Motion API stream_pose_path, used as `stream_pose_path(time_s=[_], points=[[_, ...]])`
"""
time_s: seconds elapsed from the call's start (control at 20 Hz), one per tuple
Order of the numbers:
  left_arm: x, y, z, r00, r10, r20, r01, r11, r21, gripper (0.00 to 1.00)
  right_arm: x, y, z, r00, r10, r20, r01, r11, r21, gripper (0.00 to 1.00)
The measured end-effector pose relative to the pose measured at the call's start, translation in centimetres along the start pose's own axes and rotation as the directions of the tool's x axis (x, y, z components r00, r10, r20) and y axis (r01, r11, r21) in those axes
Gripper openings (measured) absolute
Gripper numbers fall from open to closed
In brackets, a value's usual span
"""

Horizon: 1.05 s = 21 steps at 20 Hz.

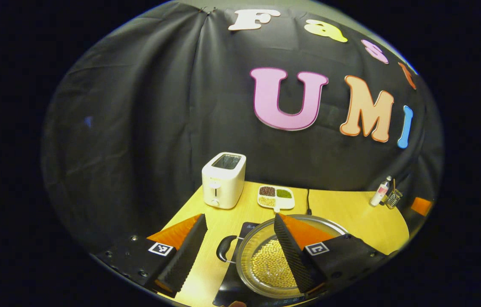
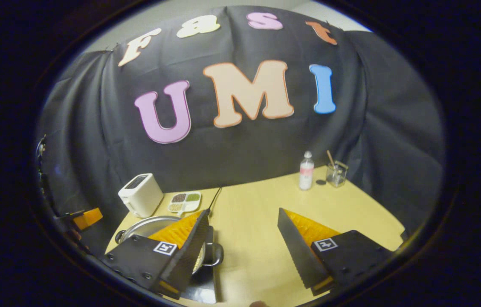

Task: First push the handle of the pot to place it horizontally, then grasp the pot with both hands and set it on the induction cooktop.

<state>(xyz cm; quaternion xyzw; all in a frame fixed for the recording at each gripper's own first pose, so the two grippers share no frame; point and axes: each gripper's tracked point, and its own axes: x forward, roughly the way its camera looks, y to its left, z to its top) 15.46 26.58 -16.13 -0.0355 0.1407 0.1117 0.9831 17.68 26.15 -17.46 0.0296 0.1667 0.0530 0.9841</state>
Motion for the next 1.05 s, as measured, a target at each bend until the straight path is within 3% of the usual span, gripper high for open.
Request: stream_pose_path(time_s=[0.05,0.1,0.7,0.75,0.8,0.85,0.95,1.05], points=[[-0.9,-1.1,0.7,1.0,-0.006,0.016,0.006,1.0,0.001,0.96,-0.9,-0.6,1.3,1.0,0.003,0.023,-0.002,1.0,-0.017,1.0],[-1.7,-2.2,1.4,0.999,-0.017,0.028,0.017,1.0,0.0,0.96,-1.6,-1.3,2.6,0.999,0.0,0.047,0.002,1.0,-0.027,0.92],[-12.5,-17.9,7.5,0.981,-0.122,0.154,0.119,0.992,0.029,0.96,-11.3,-12.6,11.9,0.976,0.056,0.212,-0.034,0.994,-0.107,0.92],[-13.3,-18.9,7.7,0.979,-0.123,0.161,0.121,0.992,0.026,0.96,-11.8,-13.8,10.4,0.973,0.063,0.223,-0.04,0.993,-0.109,0.92],[-14.1,-19.8,7.7,0.978,-0.122,0.168,0.12,0.993,0.023,0.96,-12.2,-14.6,11.0,0.97,0.068,0.231,-0.043,0.993,-0.113,1.0],[-14.7,-20.8,7.9,0.977,-0.119,0.175,0.118,0.993,0.02,0.96,-12.9,-15.5,11.4,0.968,0.073,0.238,-0.045,0.992,-0.119,0.92],[-15.9,-22.1,7.9,0.977,-0.109,0.186,0.108,0.994,0.017,0.93,-13.7,-17.2,11.8,0.965,0.08,0.252,-0.048,0.99,-0.131,0.92],[-16.9,-23.3,7.7,0.976,-0.103,0.191,0.102,0.995,0.015,0.96,-14.5,-18.7,12.2,0.96,0.085,0.268,-0.047,0.988,-0.144,0.92]])
